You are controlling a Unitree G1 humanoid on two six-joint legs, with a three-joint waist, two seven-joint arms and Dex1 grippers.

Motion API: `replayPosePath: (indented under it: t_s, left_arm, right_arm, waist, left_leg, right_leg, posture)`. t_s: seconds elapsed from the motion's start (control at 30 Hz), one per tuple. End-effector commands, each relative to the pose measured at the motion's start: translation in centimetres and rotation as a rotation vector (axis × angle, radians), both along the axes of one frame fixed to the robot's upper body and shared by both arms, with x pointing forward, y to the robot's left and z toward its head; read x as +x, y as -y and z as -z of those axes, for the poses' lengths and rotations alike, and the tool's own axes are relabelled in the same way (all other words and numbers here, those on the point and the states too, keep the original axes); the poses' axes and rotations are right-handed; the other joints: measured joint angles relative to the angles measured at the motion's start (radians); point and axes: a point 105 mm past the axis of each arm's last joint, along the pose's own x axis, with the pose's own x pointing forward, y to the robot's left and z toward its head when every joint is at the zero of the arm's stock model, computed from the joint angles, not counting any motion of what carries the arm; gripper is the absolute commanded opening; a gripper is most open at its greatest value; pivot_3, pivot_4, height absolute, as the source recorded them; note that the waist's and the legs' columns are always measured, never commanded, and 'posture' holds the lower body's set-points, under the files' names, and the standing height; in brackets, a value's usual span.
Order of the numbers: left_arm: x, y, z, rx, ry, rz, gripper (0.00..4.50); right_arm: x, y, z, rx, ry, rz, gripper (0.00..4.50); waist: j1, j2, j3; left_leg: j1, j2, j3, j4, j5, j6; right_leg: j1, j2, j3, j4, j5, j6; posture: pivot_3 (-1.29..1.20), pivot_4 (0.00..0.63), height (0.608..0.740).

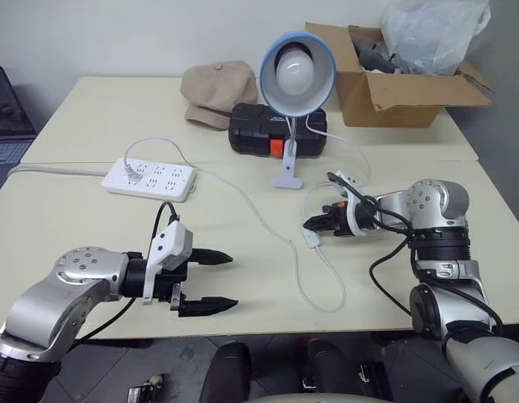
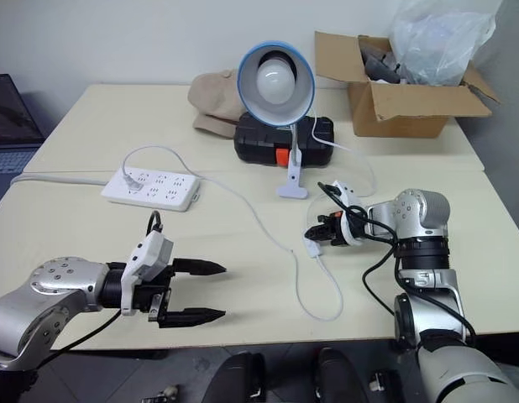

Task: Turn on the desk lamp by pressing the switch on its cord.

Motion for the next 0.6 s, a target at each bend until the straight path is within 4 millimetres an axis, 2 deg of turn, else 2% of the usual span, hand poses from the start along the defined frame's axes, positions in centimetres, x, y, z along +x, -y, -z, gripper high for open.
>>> replayPosePath:
  t_s: [0.03, 0.1, 0.17, 0.3, 0.5, 0.6]
  left_arm:
    - [0.9, -1.8, -1.8, 0.005, 0.049, -0.055, 4.50]
    - [1.7, -2.4, -2.7, -0.014, 0.066, -0.099, 4.50]
    - [3.0, -2.8, -4.0, -0.049, 0.073, -0.161, 4.50]
    - [5.1, -2.2, -7.0, -0.194, 0.070, -0.224, 4.50]
    - [6.0, 1.1, -9.6, -0.359, 0.003, -0.128, 4.50]
    - [6.3, 2.6, -9.9, -0.412, -0.045, -0.089, 4.50]
  right_arm:
    - [0.5, 0.3, -1.8, 0.056, 0.124, 0.036, 0.39]
    - [0.3, 0.4, -2.2, 0.072, 0.157, 0.038, 0.39]
    - [0.2, 0.7, -3.0, 0.082, 0.264, 0.031, 0.39]
    - [-0.5, 0.7, -4.9, 0.189, 0.422, 0.005, 0.39]
    - [-2.4, 0.1, -8.0, 0.319, 0.550, -0.094, 0.39]
    - [-2.8, 0.2, -9.9, 0.412, 0.575, -0.111, 0.39]
  waist:
    - [0.000, 0.000, 0.000]
    - [0.000, 0.000, 0.000]
    - [0.000, 0.000, 0.000]
    - [0.004, 0.000, 0.000]
    - [-0.004, -0.001, 0.000]
    - [-0.005, -0.001, 0.000]
  left_leg:
    - [0.000, 0.000, 0.000, 0.000, 0.000, 0.000]
    - [0.000, 0.000, 0.000, 0.000, 0.000, 0.000]
    - [0.000, 0.000, 0.000, 0.000, 0.000, 0.000]
    - [-0.002, -0.001, -0.002, 0.000, 0.000, 0.000]
    - [-0.002, 0.000, -0.002, 0.001, 0.000, 0.000]
    - [-0.002, 0.000, -0.002, 0.001, 0.000, 0.000]
  right_leg:
    - [0.000, 0.000, 0.000, 0.000, 0.000, 0.000]
    - [0.000, 0.000, 0.000, 0.000, 0.000, 0.000]
    - [0.000, 0.000, 0.000, 0.000, 0.000, 0.000]
    - [0.000, 0.000, -0.002, -0.001, -0.002, 0.005]
    - [0.000, 0.000, -0.002, 0.000, -0.001, 0.005]
    - [0.000, 0.001, -0.001, 0.000, 0.000, 0.001]
  posture:
    - [0.00, 0.150, 0.740]
    - [0.00, 0.150, 0.740]
    - [0.00, 0.150, 0.740]
    - [0.00, 0.150, 0.740]
    - [0.00, 0.150, 0.740]
    - [0.00, 0.150, 0.740]
